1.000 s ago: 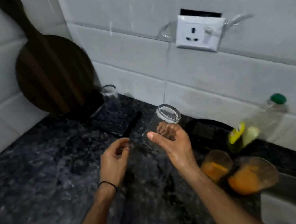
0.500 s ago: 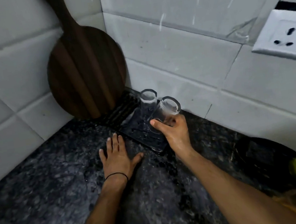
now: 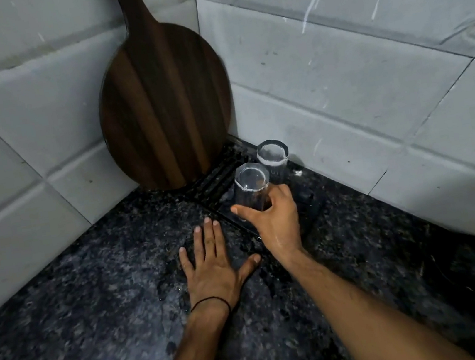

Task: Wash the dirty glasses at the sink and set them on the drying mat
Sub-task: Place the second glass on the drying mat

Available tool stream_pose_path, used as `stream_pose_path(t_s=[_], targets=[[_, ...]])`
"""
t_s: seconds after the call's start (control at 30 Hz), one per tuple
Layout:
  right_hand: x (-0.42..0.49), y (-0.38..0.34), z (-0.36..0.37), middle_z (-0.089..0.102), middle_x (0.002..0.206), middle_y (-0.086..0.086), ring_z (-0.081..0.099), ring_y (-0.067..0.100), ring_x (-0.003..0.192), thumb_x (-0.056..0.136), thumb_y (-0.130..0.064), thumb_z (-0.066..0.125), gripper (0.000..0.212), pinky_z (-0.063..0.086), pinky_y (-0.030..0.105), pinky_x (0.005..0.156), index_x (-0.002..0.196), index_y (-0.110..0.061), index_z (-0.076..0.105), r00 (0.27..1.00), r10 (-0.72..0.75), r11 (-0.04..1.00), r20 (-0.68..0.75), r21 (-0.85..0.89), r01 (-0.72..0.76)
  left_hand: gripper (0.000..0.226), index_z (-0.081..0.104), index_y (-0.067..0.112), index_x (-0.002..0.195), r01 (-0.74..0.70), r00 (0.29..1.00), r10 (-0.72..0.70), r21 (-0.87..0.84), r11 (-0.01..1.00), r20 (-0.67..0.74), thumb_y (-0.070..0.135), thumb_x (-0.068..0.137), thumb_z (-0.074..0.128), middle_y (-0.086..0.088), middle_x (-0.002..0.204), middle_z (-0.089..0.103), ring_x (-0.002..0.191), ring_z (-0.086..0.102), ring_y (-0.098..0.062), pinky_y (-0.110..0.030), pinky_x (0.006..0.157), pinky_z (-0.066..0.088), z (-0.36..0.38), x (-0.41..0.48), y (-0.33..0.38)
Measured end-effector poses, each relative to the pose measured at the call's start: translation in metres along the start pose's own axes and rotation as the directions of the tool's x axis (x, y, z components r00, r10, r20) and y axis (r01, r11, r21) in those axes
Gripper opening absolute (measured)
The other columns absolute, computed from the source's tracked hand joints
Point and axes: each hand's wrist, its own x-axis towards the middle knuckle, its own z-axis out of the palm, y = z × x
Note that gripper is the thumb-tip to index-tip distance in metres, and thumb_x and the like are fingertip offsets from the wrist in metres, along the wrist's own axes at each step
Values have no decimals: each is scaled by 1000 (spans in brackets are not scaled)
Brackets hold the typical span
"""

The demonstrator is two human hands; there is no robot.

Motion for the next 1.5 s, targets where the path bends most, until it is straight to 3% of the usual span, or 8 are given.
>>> stream_pose_path(t_s=[0.2,0.37,0.5,0.7,0.83,1.17,1.4,1.5], targets=[[0,1,0,50,95,-14,54,10,90,63,-60,84,55,48,46,93,102,-26,66,1000,14,997,25,-81,-12,111,-25,23,151,-13,999,14,26,1000,-38,90,64,-7,9,157,-33,142,-31,-11,-51,117,-15,6,0,-3],[2,-7,-4,54,118,-3,48,20,119,71,-72,69,73,31,45,107,124,-23,59,989,85,932,120,-361,-36,104,-20,23,153,-25,999,25,3,1000,-29,85,78,15,9,159,-28,145,-28,-11,-50,118,-14,0,-3,0],[-7,-18,-29,48,133,6,41,28,128,68,-82,61,96,28,48,110,137,-16,49,964,139,891,228,-454,-21,93,7,26,157,-40,994,30,-97,995,-104,77,85,36,10,165,-4,151,-9,-12,-50,119,-11,-3,-14,-3],[-78,-23,-113,55,117,-5,54,11,109,79,-69,64,75,46,24,90,135,-21,51,919,110,994,378,-60,-94,56,53,18,136,-70,958,-6,-254,965,-285,44,87,51,-2,142,53,133,46,-26,-53,111,26,12,-89,16],[-151,-9,-172,57,108,-8,56,4,98,83,-59,69,56,45,15,82,126,-25,58,906,73,991,416,76,-115,44,59,16,124,-99,971,18,-334,937,-237,38,86,54,-3,125,63,112,59,-28,-46,95,43,28,-150,53],[-316,64,-352,70,89,-10,64,0,84,95,-24,66,11,48,16,72,105,-27,70,980,191,977,61,88,-196,16,68,19,101,-347,934,291,-328,878,-208,23,85,67,0,101,68,98,63,-25,-42,85,51,64,-290,155],[-387,107,-440,66,95,-12,63,1,89,97,-17,60,20,46,17,74,111,-30,64,941,323,940,-103,-83,-332,16,64,19,102,-504,864,480,-216,836,-155,27,88,60,-1,104,64,101,60,-23,-39,83,48,100,-357,212],[-385,111,-452,60,109,-6,61,12,98,94,-14,58,40,50,24,82,132,-26,55,943,288,936,-166,-156,-314,37,56,19,127,-545,838,535,-129,829,-105,33,92,55,-2,132,57,126,49,-23,-40,102,41,116,-361,228]])
